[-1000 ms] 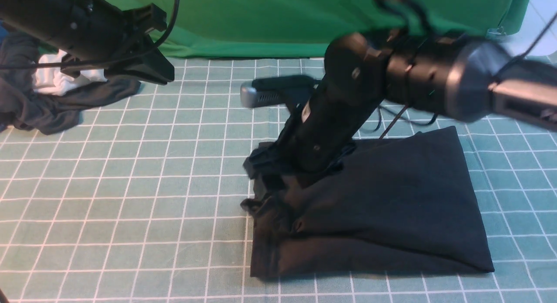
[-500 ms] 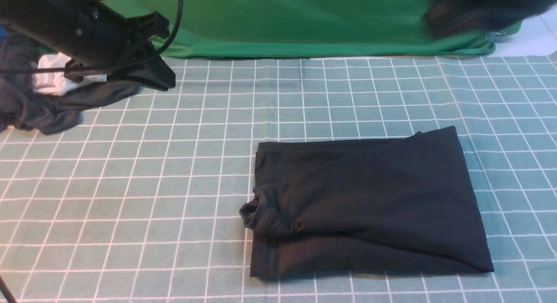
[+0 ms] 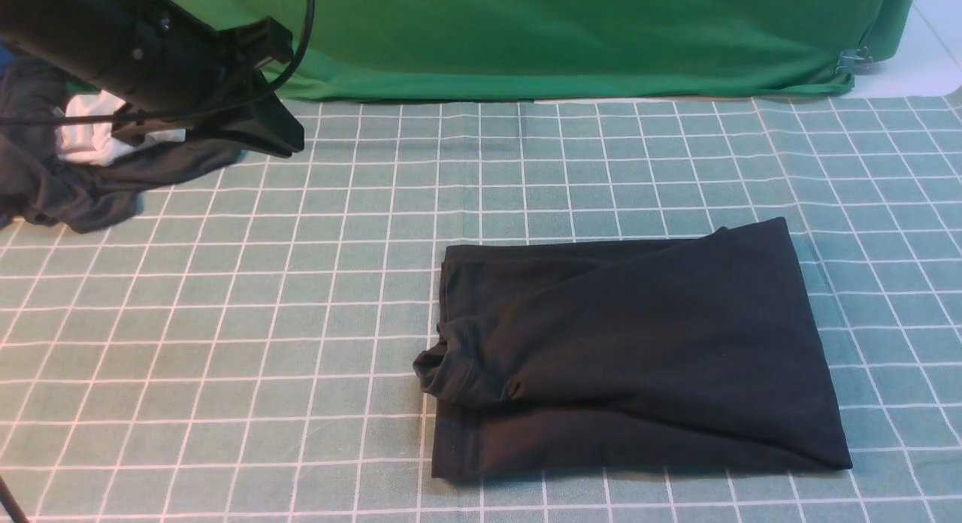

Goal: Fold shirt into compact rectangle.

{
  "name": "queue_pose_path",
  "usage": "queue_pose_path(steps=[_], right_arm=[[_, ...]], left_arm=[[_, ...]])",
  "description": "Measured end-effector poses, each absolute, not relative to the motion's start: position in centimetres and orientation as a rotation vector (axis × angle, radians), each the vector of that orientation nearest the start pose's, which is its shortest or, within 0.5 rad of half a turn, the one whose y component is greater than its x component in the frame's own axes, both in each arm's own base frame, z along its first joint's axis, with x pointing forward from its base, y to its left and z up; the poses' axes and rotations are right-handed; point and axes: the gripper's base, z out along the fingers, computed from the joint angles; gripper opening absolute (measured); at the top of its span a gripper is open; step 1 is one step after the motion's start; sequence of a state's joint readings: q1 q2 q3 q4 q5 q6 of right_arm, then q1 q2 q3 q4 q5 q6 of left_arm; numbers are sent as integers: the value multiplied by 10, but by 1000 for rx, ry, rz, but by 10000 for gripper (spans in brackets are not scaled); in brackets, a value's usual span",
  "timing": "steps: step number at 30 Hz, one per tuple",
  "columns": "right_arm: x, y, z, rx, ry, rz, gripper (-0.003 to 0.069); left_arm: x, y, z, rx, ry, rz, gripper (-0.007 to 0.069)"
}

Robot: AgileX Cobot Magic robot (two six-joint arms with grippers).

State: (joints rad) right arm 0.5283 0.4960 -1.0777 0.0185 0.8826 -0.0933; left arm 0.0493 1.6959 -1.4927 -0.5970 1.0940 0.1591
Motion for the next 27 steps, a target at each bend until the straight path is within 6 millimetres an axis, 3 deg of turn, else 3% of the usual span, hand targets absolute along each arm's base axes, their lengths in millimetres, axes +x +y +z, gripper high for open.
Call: queue_pose_path(steps=[1, 2, 3, 7, 18, 27], right_arm=[[37, 23, 421, -536, 1669, 337, 36], [39, 24, 412, -529, 1650, 340, 36], [44, 27, 385, -503, 1582, 350, 38], [55, 33, 354, -460, 1467, 366, 44], [60, 36, 341, -445, 1428, 371, 69], [61, 36, 341, -445, 1428, 371, 90]], left_arm=[[361, -28, 320, -97, 2638, -732, 15], [361, -28, 320, -97, 2638, -732, 15], [361, -28, 320, -97, 2638, -732, 15], [361, -28, 320, -97, 2638, -732, 15], [359, -28, 319, -81, 2663, -727, 16], [357, -21, 315, -106, 2711, -614, 16]])
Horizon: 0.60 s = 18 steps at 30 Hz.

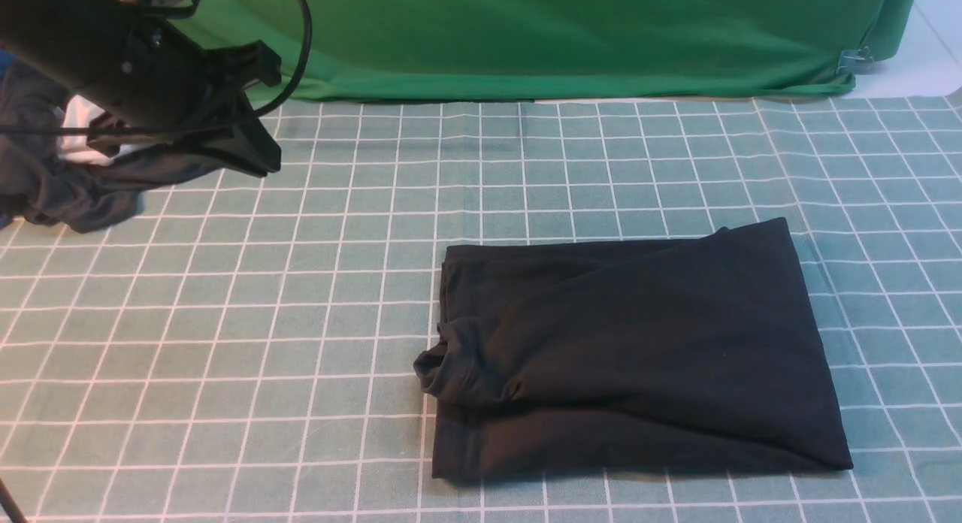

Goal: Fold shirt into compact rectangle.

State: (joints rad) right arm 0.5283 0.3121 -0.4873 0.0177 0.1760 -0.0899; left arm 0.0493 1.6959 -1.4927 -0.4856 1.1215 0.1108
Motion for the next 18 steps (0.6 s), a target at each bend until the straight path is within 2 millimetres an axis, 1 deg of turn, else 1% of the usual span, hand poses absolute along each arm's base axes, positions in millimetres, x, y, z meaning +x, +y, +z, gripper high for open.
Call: queue_pose_path(steps=[3, 7, 9, 10, 12, 14, 16, 17, 18], right_arm=[[61, 36, 338, -443, 1426, 372, 95], [65, 37, 313, -454, 1470, 360, 108], [66, 35, 294, -438, 1514, 325, 118], [66, 35, 293, -435, 1517, 321, 119], [66, 30, 275, -394, 1553, 267, 127], [65, 20, 246, -304, 1609, 168, 136], [64, 14, 225, -248, 1647, 94, 141], [64, 14, 225, -248, 1643, 94, 141], [63, 10, 209, -215, 1672, 35, 144]], left_arm=[[358, -20, 314, -107, 2710, -607, 16], [359, -19, 315, -111, 2694, -591, 16], [360, -19, 315, -115, 2683, -586, 16], [360, -19, 315, -115, 2681, -586, 16], [361, -19, 315, -117, 2675, -582, 16], [361, -18, 315, -117, 2676, -575, 16], [361, -18, 315, -112, 2679, -561, 16], [361, -17, 315, -111, 2680, -559, 16], [361, -17, 314, -107, 2683, -546, 16]])
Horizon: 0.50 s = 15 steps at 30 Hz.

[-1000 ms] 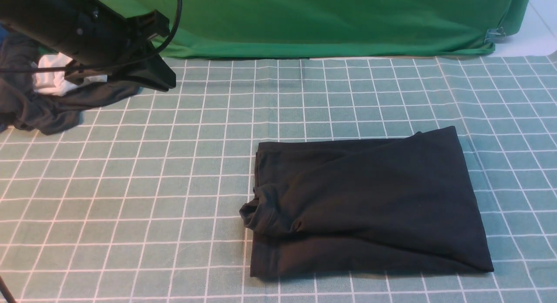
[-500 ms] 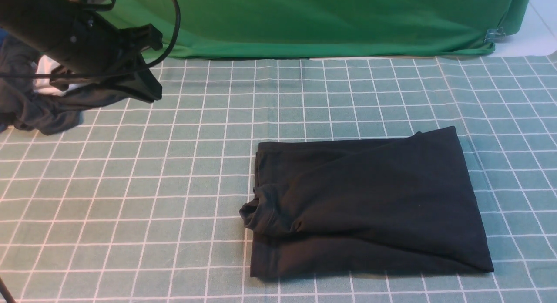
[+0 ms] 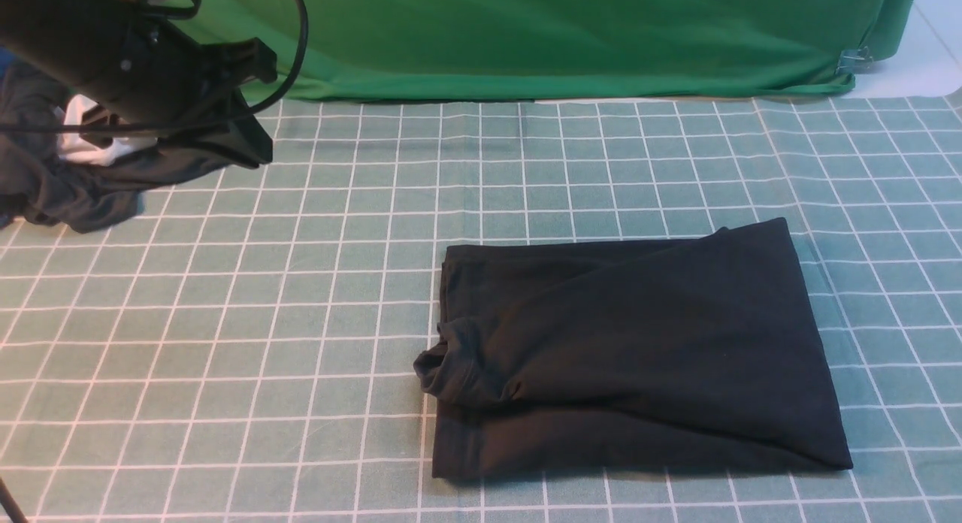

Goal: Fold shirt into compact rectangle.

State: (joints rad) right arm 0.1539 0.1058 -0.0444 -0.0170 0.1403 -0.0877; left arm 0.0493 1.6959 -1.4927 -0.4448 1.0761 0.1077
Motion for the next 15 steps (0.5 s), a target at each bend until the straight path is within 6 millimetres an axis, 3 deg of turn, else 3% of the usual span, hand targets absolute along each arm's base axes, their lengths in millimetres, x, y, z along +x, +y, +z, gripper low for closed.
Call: queue_pose_path(steps=[3, 11, 15], right_arm=[[62, 6, 194, -190, 1699, -16, 150], [57, 5, 190, -185, 1707, -28, 169], [56, 4, 190, -179, 1699, -33, 181]], left_arm=[[361, -16, 314, -78, 2682, -536, 16], [360, -17, 315, -52, 2687, -532, 16], [348, -17, 327, -11, 2695, -516, 16]])
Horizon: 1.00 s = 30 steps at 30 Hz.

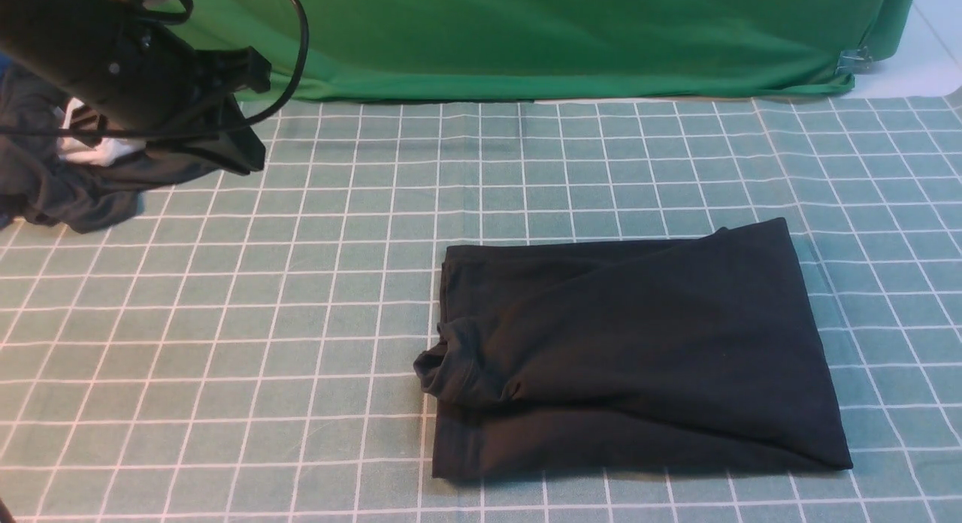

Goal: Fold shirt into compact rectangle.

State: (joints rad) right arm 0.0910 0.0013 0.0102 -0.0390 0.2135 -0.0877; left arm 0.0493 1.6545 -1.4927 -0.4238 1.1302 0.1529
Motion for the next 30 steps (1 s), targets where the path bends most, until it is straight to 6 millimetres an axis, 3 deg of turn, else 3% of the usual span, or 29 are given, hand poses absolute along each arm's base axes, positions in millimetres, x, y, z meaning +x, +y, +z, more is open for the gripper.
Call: queue_pose_path(steps=[8, 12, 14, 15, 16, 18, 20, 21, 23, 30], right_arm=[[56, 4, 190, -180, 1700, -35, 193], [56, 4, 190, -180, 1700, -35, 204], [56, 4, 190, -180, 1700, -35, 216], [56, 4, 190, -180, 1700, -35, 220], [56, 4, 190, -180, 1700, -35, 221], [56, 4, 190, -180, 1700, -35, 226], [56, 4, 190, -180, 1700, -35, 232], [56, 4, 190, -180, 1700, -35, 232], [56, 4, 190, -180, 1700, -35, 235], [56, 4, 190, -180, 1700, -35, 237]], left_arm=[[306, -16, 374, 80, 2629, -431, 16], [266, -15, 405, 105, 2520, -362, 16], [229, -16, 421, 108, 2416, -338, 16], [213, -17, 420, 106, 2387, -330, 16], [210, -17, 421, 106, 2380, -330, 16], [164, -22, 417, 91, 2268, -364, 16], [135, -26, 408, 77, 2167, -417, 16], [132, -27, 407, 75, 2155, -424, 16], [97, -33, 393, 74, 1985, -488, 16], [56, -29, 351, -59, 1636, -532, 16]])
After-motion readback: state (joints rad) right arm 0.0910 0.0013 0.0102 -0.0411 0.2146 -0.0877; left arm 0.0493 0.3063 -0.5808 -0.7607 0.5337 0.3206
